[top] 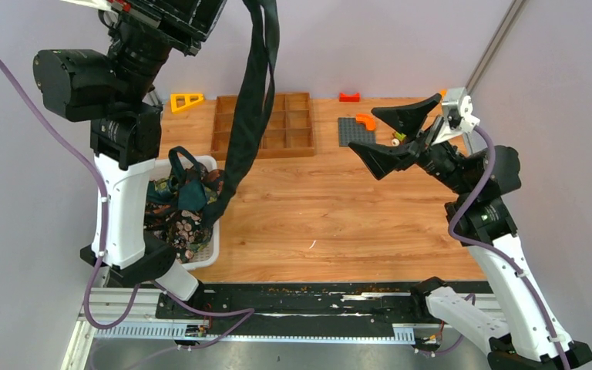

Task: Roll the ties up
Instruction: Place the tie at the center of the board.

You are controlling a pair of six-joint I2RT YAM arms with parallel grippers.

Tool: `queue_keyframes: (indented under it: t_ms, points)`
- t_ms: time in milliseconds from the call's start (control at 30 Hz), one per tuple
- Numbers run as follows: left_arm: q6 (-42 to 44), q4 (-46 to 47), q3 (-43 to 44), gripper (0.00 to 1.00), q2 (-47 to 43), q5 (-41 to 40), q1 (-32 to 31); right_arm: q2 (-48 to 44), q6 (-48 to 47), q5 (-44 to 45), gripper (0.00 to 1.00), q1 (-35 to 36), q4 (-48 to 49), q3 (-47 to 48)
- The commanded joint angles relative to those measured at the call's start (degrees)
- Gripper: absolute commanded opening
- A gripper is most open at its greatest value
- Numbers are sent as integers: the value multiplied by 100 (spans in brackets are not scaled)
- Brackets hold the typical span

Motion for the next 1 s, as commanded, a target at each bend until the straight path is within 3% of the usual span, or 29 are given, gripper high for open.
queue_keyframes:
  t_ms: [0,267,467,600,667,833,967]
  points:
    - [-839,1173,70,0,59,77,-19,-100,-137,-156,99,24,175,290]
    - [-1830,2246,283,0,633,-321,-54,-273,-388,433,99,30,-161,595]
    - [-2079,2723,308,0,1227,-411,-387,-784,-914,1802,99,31,-390,466]
    - [-2472,3248,76,0,1431,199,-458,-1117,-1135,2077,99,30,-536,268]
    - [-2438,3322,-894,0,1052,648,-410,-1162,-1149,2079,99,24,-600,160]
    - [-1722,3511,-5179,0,-1119,541,243,-1174,-884,1976,99,24,-686,-424]
    - [-1493,3151,-7105,0,-2349,678,1162,-1050,-295,1582,98,28,-471,-1072]
